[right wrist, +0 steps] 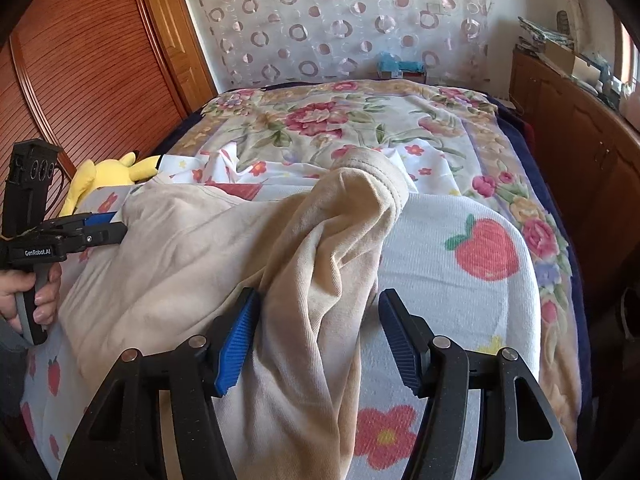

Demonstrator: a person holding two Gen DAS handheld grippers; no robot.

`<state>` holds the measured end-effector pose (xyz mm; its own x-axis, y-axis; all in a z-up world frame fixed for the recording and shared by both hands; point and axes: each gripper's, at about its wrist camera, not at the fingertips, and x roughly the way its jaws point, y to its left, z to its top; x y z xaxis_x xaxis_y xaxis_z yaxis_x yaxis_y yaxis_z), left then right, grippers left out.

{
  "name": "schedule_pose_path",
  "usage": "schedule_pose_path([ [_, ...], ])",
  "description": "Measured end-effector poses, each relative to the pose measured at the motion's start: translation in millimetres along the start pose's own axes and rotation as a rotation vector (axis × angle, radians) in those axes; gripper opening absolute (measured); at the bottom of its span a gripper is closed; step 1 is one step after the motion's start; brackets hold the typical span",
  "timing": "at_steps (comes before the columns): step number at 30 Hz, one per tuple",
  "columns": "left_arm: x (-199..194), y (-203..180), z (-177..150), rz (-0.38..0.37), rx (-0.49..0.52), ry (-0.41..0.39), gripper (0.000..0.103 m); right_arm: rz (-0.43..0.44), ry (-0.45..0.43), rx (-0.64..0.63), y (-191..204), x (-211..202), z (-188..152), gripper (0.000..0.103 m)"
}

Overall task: Fold small clothes
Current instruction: 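Grasp the folded shirt bundle with both grippers and lift it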

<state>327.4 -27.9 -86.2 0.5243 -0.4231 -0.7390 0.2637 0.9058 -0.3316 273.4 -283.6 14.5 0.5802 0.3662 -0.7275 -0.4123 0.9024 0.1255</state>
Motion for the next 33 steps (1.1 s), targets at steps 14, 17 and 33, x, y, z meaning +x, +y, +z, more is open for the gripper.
schedule_pose_path([
  [14, -51.4, -22.8, -4.6, -0.023, 0.058, -0.135, 0.011, 0.028, -0.088, -0.082, 17.1, -20.9, 0.7, 0.016],
  [17, -80.8, -25.6, -8.4, -0.016, 0.071, -0.2, 0.011, 0.0, -0.129, -0.12, 32.2, -34.9, 7.8, 0.016],
  [33, -240.9, 78.4, -88.6, 0.182, -0.1, -0.467, 0.01, 0.167, -0.23, -0.461, 168.0, -16.3, 68.4, 0.016],
])
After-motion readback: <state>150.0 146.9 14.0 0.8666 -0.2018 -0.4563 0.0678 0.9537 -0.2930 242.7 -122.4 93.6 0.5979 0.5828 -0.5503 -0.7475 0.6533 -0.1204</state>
